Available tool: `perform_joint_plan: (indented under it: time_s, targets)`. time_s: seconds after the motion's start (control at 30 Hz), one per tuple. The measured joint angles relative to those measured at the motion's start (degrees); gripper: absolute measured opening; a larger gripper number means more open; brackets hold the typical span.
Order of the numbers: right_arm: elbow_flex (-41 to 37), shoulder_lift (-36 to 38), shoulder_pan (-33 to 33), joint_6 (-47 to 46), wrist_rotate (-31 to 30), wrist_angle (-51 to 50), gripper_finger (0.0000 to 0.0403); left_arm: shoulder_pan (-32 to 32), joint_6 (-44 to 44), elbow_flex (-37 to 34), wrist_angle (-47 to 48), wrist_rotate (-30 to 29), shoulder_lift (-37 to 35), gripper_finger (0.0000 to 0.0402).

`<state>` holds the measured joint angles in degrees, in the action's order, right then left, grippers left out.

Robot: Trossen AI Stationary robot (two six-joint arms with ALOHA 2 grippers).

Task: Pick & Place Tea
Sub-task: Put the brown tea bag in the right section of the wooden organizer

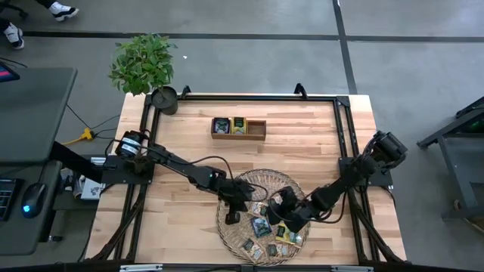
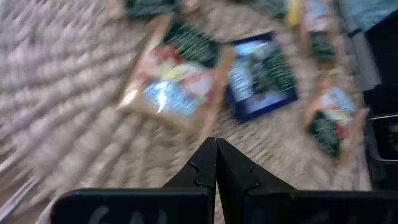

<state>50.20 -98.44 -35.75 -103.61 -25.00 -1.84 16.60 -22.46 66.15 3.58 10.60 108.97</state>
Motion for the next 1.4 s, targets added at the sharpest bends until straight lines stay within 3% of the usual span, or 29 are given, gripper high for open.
perform_joint_plan:
  time_s: [0.17, 0.7, 1.2, 1.4]
  targets:
    - [0.86, 0.73, 0.0, -2.2, 2.44, -6.14, 0.0, 0.81, 1.29, 0.02, -2.1, -2.04, 0.0, 0.0]
    - [0.8, 0.64, 0.37, -4.93, 7.21, -5.84, 0.0004, 0.66, 4.45, 0.07, -6.34, -3.05, 0.0, 0.0]
    - [0.75, 0.64, 1.66, -4.98, 7.63, -5.64, 0.0086, 0.29, 7.26, 0.07, -6.49, -3.95, 0.13, 0.0]
    - [0.75, 0.64, 1.66, -4.91, 7.64, -5.66, 0.0105, -1.7, 7.22, 0.0, -6.46, -1.96, 3.79, 0.0]
